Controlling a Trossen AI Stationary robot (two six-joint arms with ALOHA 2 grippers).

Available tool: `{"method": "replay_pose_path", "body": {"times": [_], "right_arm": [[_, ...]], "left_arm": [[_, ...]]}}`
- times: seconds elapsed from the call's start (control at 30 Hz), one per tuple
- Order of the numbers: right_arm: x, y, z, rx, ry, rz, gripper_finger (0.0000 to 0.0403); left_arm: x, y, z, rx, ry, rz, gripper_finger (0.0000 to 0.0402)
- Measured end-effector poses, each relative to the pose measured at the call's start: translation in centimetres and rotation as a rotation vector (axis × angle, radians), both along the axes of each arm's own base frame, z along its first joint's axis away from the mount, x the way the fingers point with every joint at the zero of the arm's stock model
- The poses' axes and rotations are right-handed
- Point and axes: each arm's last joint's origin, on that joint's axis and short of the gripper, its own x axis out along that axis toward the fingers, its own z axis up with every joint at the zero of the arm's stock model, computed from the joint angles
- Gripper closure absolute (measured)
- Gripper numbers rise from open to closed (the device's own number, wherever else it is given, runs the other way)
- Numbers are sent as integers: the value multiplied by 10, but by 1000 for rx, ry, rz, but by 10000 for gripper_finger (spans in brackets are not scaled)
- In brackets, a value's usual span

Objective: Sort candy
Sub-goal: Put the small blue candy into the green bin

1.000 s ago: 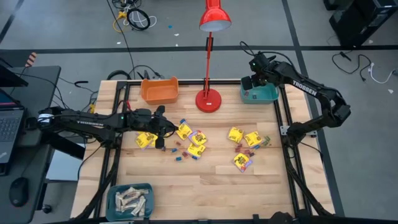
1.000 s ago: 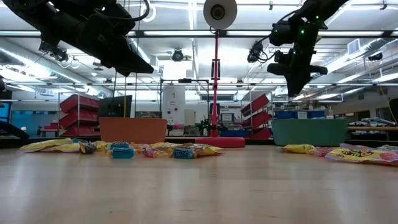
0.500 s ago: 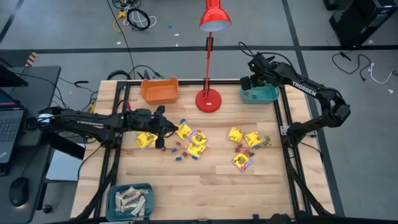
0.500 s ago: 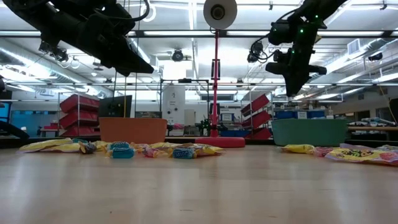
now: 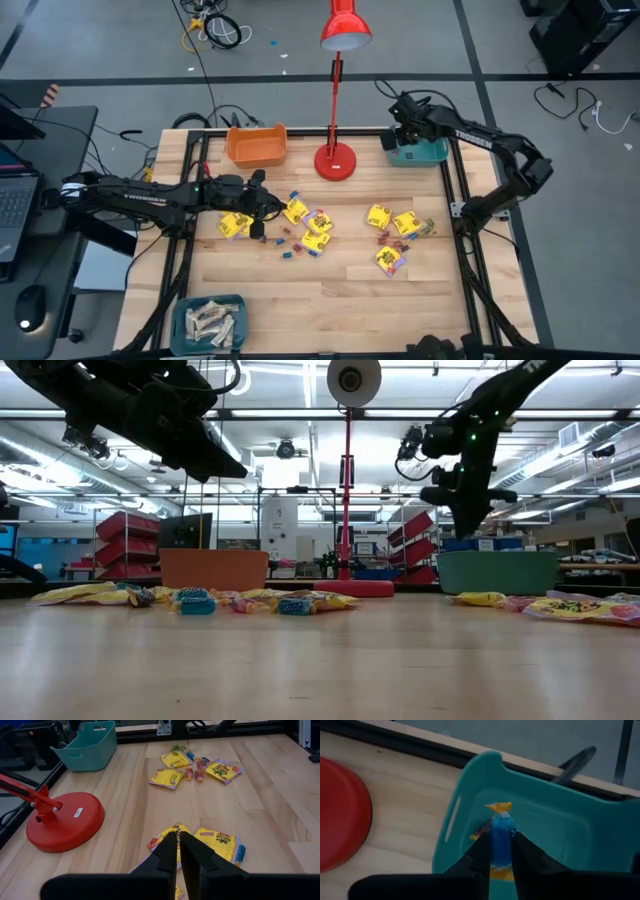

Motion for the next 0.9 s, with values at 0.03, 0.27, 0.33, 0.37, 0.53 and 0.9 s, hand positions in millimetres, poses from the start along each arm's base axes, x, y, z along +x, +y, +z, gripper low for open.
{"method": "replay_pose_path", "body": {"times": [0.03, 0.27, 0.33, 0.37, 0.53, 0.9], "right_arm": [[2, -2, -3, -1, -1, 0, 351], [12, -14, -23, 15, 13, 7, 351], [12, -16, -27, 24, 22, 1, 351], [12, -17, -29, 25, 27, -6, 351], [12, -20, -34, 25, 39, -26, 351], [14, -22, -38, 28, 36, -34, 341]], "left_arm": [[0, 0, 0, 0, 0, 0, 378], [0, 0, 0, 0, 2, 0, 378], [0, 0, 0, 0, 3, 0, 378], [0, 0, 0, -1, 4, 0, 378], [0, 0, -1, -1, 6, 0, 378], [0, 0, -1, -1, 8, 0, 378]]}}
